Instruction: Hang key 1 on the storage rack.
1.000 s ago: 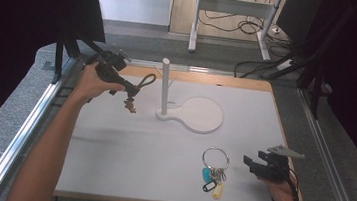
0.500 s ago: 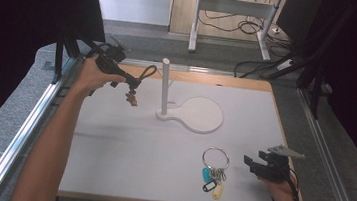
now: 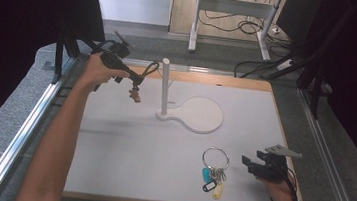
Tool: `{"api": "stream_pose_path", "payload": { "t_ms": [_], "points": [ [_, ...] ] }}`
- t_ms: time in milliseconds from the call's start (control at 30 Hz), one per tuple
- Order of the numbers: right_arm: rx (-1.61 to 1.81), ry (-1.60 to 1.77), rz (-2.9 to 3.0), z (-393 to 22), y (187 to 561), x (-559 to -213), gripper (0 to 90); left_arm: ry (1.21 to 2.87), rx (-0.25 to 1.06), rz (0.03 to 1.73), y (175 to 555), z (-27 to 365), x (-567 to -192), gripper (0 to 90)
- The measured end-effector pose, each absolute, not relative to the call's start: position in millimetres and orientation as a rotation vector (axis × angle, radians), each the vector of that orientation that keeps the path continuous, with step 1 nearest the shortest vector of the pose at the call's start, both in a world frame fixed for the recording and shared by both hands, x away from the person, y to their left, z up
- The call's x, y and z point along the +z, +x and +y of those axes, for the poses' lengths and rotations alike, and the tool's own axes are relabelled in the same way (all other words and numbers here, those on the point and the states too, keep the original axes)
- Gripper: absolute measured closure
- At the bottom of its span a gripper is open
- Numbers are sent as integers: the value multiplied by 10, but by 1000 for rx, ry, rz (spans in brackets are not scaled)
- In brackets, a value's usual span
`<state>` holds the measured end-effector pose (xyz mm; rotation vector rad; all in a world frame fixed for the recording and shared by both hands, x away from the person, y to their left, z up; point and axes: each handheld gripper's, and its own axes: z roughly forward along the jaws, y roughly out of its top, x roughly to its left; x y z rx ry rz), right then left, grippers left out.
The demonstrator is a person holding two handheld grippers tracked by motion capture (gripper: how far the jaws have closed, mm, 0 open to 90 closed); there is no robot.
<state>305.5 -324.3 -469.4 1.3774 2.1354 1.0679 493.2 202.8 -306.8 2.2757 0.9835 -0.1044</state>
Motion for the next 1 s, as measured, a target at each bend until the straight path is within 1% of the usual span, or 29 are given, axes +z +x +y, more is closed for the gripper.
{"api": "stream_pose_path", "payload": {
  "t_ms": [200, 433, 767, 1000],
  "points": [
    [1063, 1383, 2132, -3250, 3055, -4696, 325, 2277, -121, 992, 4972, 2014, -3114, 670],
    [1056, 1377, 2135, -3239, 3055, -4698, 325, 2240, -137, 1009, 5017, 2051, -3119, 670],
    [1056, 1375, 2135, -3232, 3053, -4696, 325, 2293, -170, 977, 5031, 1920, -3219, 670],
    [1055, 1377, 2135, -3245, 3053, -4695, 325, 2321, -165, 960, 5012, 1841, -3274, 669]
  ]
}}
